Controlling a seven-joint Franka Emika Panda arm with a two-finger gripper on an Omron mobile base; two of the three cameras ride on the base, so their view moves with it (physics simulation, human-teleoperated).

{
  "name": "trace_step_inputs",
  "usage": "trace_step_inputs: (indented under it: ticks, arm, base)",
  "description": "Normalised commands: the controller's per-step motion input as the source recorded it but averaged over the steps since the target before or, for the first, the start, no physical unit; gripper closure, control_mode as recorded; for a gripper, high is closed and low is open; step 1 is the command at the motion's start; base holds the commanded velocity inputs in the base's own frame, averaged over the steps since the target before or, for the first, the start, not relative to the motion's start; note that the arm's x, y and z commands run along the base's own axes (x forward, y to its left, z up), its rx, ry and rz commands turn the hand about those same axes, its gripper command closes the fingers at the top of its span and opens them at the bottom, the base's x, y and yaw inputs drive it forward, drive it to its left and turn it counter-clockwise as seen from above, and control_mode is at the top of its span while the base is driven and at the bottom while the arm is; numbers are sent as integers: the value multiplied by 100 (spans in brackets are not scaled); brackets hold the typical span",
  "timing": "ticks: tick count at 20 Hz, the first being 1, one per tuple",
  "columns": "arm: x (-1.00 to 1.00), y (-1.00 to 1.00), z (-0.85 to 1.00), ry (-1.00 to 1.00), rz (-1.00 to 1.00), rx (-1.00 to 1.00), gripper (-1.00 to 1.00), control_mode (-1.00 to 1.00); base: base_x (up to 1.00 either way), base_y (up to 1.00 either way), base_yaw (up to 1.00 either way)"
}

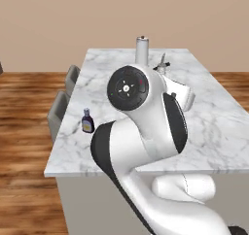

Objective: Move the condiment bottle and oil and vinegar bottle from the cabinet to the dining counter.

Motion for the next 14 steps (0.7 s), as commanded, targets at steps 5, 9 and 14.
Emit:
trace_step_inputs:
  ticks: [5, 9, 14]
  arm:
    - [0, 64, -47, -12, 0, 2, 100, -100]
    - [0, 56, -55, -9, 1, 8, 100, -100]
    - [29, 45, -51, -10, 3, 13, 100, -100]
  base:
    - [0, 0, 0]
    - [0, 0, 0]
    - [0, 0, 0]
